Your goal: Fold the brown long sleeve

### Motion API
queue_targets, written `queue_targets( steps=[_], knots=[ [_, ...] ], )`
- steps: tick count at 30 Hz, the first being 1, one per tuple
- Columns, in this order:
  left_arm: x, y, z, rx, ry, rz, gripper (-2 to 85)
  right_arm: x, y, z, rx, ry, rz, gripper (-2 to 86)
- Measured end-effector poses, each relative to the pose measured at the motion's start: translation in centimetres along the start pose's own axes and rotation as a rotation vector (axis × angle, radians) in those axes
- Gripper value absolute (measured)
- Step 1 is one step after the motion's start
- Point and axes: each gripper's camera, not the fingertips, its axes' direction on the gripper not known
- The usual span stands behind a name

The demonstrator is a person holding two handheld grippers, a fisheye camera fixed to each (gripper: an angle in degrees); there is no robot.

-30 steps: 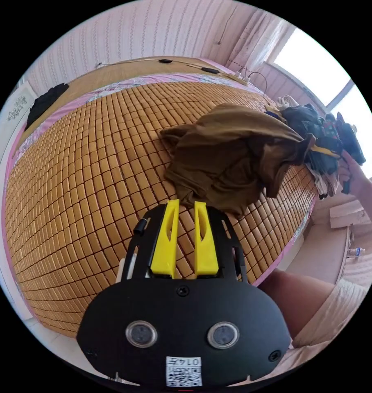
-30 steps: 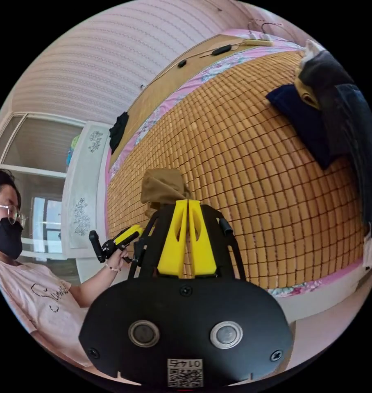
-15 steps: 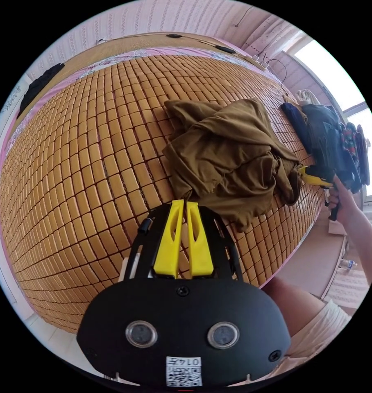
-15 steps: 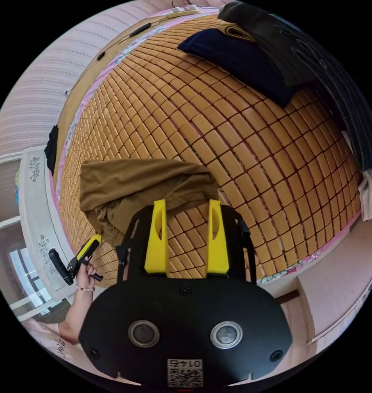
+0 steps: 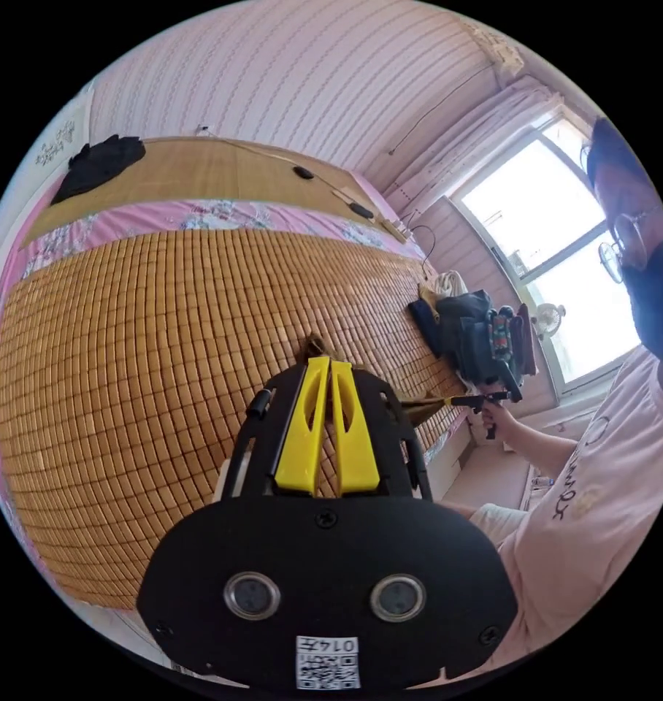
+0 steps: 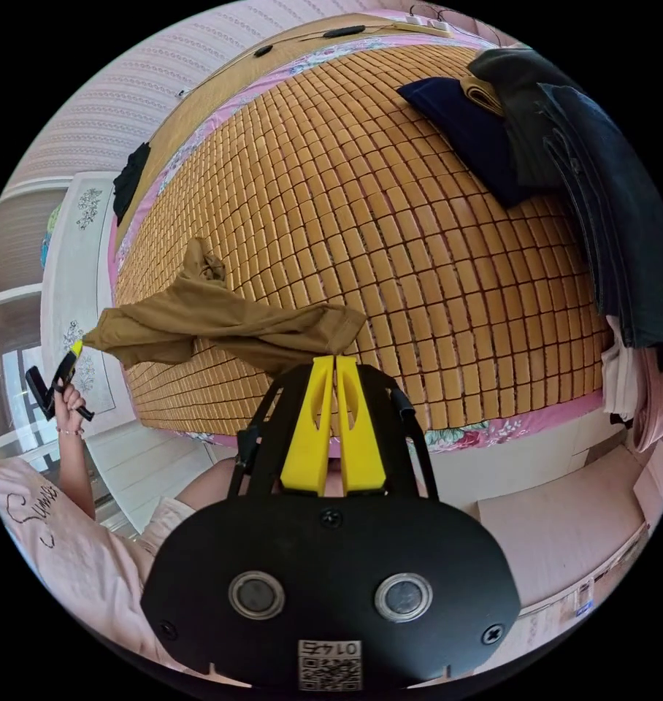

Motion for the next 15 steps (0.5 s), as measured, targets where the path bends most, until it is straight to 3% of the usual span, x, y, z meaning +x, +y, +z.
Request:
queue_targets(
  steps=[3, 5, 8, 10, 12, 15],
  knots=[
    [0.3, -8.7, 0.4, 0.131, 0.049, 0.158, -0.6, -1.5, 0.9, -0.3, 0.028, 0.006, -0.01, -0.2],
    [1.8, -15.9, 3.5, 0.19, -0.036, 0.28, 0.4, -1.5, 1.7, 0.2, 0.02, 0.003, 0.029, -0.1],
    [0.8, -19.5, 6.0, 0.196, -0.028, 0.169, 5.0, -0.7, 3.4, 1.0, 0.011, -0.012, 0.13, 0.0],
    [0.8, -17.6, 6.0, 0.222, -0.014, 0.172, 5.3, -0.4, 4.3, 1.5, 0.004, -0.018, 0.163, 0.2],
    [0.9, -14.0, 6.8, 0.175, -0.109, 0.186, 5.1, -0.2, 5.0, 2.4, -0.033, -0.012, 0.167, 0.6],
    [-0.3, -6.2, 10.7, -0.058, -0.183, 0.136, 5.2, -0.5, 5.4, 2.6, -0.017, 0.059, 0.165, 1.8]
  ],
)
